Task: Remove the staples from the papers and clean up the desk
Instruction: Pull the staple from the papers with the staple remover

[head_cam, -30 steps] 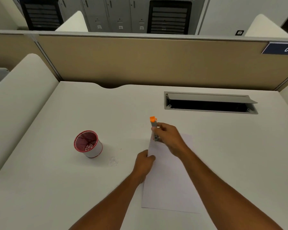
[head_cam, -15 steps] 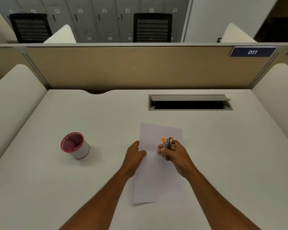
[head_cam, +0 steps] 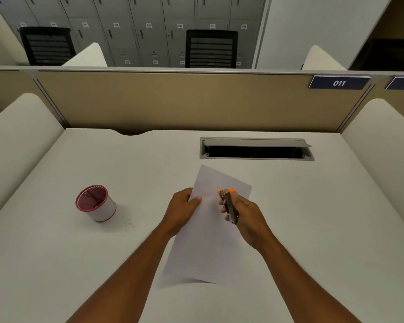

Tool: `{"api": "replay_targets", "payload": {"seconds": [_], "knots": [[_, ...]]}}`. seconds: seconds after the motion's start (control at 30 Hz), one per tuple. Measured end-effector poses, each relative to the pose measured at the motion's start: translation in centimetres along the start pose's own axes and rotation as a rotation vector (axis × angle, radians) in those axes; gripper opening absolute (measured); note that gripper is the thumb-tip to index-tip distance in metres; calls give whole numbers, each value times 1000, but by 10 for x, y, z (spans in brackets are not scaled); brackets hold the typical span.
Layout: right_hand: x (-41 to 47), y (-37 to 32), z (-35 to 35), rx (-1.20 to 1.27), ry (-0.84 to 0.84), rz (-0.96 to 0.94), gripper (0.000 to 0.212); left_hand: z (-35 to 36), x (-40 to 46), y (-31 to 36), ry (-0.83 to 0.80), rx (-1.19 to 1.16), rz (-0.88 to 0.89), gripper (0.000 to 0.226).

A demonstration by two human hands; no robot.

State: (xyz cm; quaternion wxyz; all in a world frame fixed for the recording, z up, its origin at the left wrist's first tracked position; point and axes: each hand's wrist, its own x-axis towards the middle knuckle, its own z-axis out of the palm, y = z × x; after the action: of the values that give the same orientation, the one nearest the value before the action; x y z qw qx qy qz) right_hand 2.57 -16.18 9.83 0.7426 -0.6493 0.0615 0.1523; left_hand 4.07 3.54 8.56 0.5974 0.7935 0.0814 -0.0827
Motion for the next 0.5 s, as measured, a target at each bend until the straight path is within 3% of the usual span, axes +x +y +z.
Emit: {"api": "replay_targets", "payload": {"seconds": [0.2,0.33,0.5], "knots": [[0,-16,-26,20,25,-29,32,-19,11,26,-187,183,24,17],[2,-37,-43,-184,-7,-93,24,-26,18,43,-279,353,69,18],[10,-64,-61,-456,-69,-127,27,-26,21,63,-405,482,102,15]]}}
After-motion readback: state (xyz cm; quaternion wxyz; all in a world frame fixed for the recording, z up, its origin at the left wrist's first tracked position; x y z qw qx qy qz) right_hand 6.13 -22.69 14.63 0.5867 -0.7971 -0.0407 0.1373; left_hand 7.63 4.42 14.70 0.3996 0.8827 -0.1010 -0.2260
